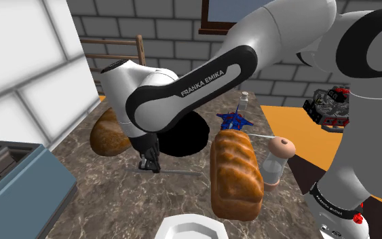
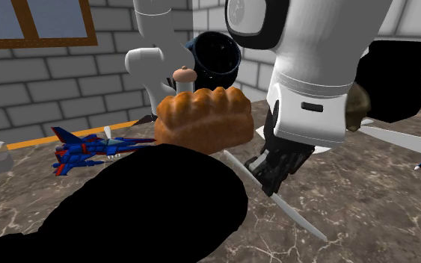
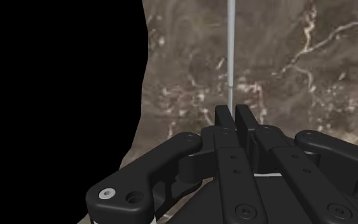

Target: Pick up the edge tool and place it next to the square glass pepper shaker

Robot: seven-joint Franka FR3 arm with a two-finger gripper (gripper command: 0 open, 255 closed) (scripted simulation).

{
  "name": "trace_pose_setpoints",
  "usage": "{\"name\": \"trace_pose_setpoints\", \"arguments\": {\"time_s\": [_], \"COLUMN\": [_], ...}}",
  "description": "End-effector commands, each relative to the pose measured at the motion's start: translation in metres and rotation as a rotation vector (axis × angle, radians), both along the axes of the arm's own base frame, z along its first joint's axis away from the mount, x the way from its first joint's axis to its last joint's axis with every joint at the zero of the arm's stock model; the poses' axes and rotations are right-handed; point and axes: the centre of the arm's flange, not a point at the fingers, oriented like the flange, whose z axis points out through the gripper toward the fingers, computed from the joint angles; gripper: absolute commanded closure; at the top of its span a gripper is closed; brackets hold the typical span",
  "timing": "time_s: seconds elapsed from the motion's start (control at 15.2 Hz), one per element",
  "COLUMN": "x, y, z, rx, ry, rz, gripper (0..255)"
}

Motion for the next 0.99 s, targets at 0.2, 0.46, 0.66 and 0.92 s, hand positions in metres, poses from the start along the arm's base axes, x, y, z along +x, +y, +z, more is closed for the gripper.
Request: {"name": "trace_pose_setpoints", "arguments": {"time_s": [0.2, 0.46, 0.66, 0.92], "x": [0.000, 0.000, 0.000, 0.000], "y": [0.000, 0.000, 0.000, 0.000], "z": [0.026, 0.047, 0.063, 0.084], "rx": [0.000, 0.000, 0.000, 0.000], "ry": [0.000, 0.000, 0.000, 0.000], "rz": [0.000, 0.000, 0.000, 0.000], "gripper": [255, 255, 255, 255]}}
